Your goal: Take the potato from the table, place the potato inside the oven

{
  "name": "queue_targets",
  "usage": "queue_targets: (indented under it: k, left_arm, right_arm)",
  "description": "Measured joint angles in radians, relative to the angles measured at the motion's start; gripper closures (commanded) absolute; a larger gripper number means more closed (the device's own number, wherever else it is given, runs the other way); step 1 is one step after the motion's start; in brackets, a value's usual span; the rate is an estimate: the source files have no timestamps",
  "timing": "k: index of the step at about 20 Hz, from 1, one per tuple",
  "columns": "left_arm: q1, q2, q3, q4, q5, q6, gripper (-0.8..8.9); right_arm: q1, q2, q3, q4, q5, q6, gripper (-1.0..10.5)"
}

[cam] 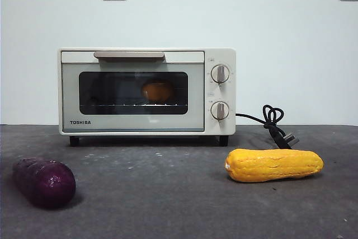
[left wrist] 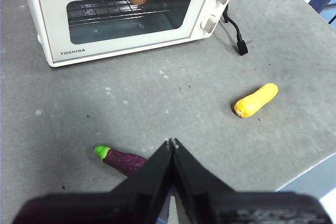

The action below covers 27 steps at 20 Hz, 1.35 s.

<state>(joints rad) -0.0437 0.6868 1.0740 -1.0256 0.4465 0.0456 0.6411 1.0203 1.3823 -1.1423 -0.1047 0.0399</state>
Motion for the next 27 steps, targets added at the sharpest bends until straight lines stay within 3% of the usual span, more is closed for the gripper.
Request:
queue_targets:
  k: [15,18,22,25,27]
  left_arm:
    - [0.0,0.0,0.0,0.001,0.0,0.0,8.18]
    - [-0.014,-0.008,-0.001,0.045,-0.05,0.061,8.18]
    - [0.013,-0.149,-0.112,0.444,-0.082,0.182,8.18]
    - [0.078,-0.338,-0.332,0.839,-0.113,0.209,8.18]
    - [0.108,-0.429,-0.497,1.01,-0.198,0.213,8.18]
  right_arm:
    - [0.0,0.0,0.0,0.006,0.001,0.0,9.5]
    - [0.0,0.0,0.0,0.006,0.001,0.0,9.5]
    - [0.0,0.0,0.0,0.006,0.002,0.001,9.5]
    - [0.0,-0.001,0.0,0.006,0.002,0.0,9.5]
    - [0.0,-0.002,0.0,0.006,0.002,0.0,9.5]
